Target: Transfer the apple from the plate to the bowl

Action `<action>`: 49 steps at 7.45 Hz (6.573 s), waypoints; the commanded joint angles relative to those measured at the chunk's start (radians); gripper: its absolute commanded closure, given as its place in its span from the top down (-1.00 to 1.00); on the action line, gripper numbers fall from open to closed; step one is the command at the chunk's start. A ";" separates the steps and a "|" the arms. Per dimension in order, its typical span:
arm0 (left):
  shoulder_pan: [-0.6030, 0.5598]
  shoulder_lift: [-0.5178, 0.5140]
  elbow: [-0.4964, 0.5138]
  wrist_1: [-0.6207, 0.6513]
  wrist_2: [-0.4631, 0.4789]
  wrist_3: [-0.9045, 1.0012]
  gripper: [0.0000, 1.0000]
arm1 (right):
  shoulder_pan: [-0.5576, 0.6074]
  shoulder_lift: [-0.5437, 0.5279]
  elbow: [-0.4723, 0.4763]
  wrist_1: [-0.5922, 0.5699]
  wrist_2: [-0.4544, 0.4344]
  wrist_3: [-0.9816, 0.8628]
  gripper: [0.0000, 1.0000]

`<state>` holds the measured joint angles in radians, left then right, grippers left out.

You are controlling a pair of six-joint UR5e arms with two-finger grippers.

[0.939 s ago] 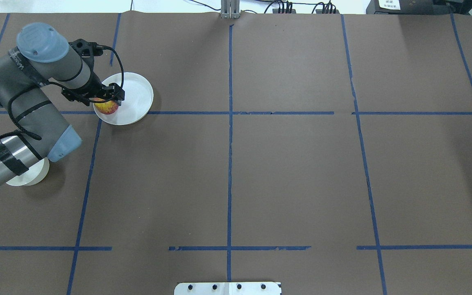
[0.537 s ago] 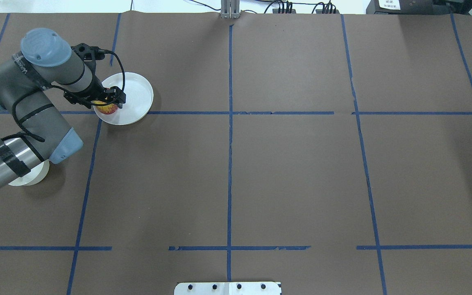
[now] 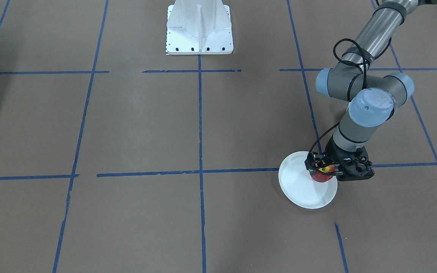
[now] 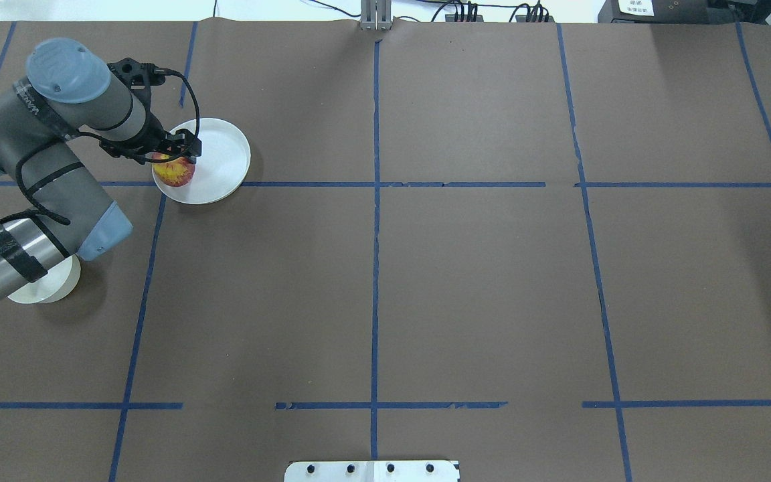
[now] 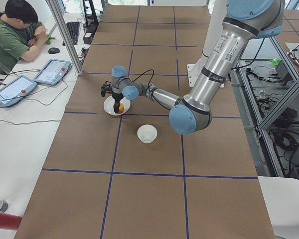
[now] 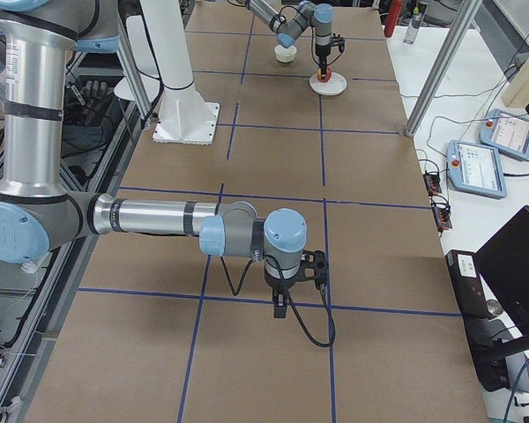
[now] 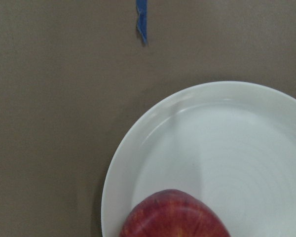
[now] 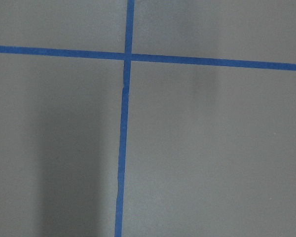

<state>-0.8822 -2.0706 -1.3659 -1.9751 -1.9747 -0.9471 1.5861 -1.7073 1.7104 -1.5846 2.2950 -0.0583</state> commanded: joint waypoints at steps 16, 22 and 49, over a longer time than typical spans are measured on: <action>-0.200 0.164 -0.460 0.317 -0.133 0.204 0.27 | 0.000 0.000 0.000 0.000 0.000 0.000 1.00; -0.225 0.692 -0.500 -0.189 -0.125 0.169 0.23 | 0.000 0.000 0.000 0.000 0.001 0.000 1.00; -0.652 0.707 -0.433 0.386 -0.369 1.154 1.00 | 0.000 0.000 0.000 0.000 0.000 0.000 1.00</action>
<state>-1.5321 -1.3655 -1.7892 -1.5899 -2.3431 0.1758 1.5861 -1.7073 1.7107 -1.5846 2.2948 -0.0583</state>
